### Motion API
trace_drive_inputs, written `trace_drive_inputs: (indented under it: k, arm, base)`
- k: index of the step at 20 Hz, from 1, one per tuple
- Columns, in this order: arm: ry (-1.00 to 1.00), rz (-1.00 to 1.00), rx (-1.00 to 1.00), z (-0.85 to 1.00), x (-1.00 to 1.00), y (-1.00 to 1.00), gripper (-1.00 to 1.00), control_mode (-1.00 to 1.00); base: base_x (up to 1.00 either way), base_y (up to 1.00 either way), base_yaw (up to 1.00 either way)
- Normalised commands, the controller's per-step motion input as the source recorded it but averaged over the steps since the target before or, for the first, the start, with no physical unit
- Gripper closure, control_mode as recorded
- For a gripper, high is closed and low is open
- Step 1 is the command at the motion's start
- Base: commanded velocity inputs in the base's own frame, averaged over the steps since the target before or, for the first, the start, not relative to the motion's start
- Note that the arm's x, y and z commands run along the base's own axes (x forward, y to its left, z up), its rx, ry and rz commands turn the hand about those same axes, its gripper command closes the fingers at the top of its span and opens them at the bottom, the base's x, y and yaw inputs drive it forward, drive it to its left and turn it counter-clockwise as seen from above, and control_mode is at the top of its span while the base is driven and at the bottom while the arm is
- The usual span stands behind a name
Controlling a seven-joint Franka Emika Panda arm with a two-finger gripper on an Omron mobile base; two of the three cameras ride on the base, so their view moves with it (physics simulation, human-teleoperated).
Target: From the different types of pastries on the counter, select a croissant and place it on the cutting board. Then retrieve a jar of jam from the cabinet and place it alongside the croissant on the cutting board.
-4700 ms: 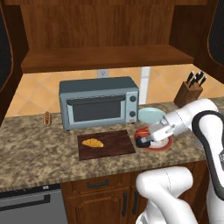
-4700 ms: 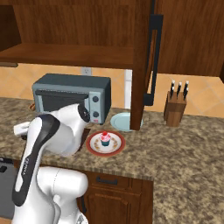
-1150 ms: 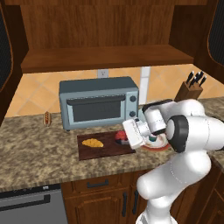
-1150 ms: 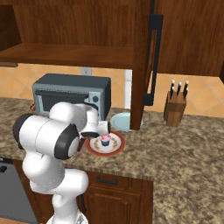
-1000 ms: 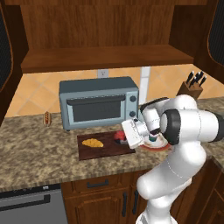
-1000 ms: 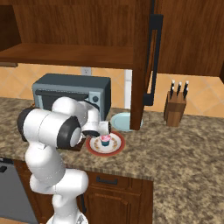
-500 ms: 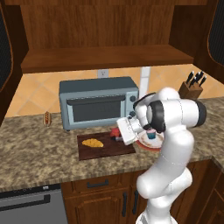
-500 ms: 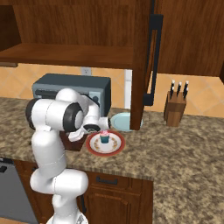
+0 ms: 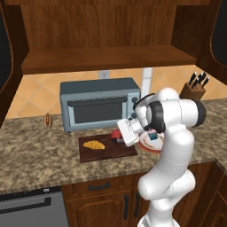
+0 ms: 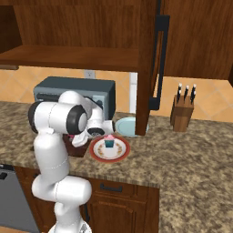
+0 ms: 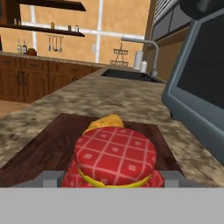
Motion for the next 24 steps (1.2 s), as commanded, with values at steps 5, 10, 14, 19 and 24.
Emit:
trace_drive_inputs:
  k: [5, 10, 14, 19, 24]
  arm:
    - [-0.10, 0.00, 0.00, 0.12, -0.56, -0.02, -1.00, -1.00]
    - [-0.12, 0.00, 0.00, 0.61, -0.30, 0.00, -1.00, -1.00]
    - [-0.07, -0.01, 0.01, 0.90, -0.26, 0.00, -1.00, -1.00]
    - [-0.05, -0.06, 0.04, 0.36, -0.81, -0.14, -1.00, -1.00]
    - [-0.04, -0.12, 0.04, 0.26, -1.00, -0.05, -1.00, -1.00]
  base:
    - [0.00, 0.00, 0.00]
    - [0.00, 0.00, 0.00]
    - [0.00, 0.00, 0.00]
    - [0.00, 0.00, 0.00]
    - [0.00, 0.00, 0.00]
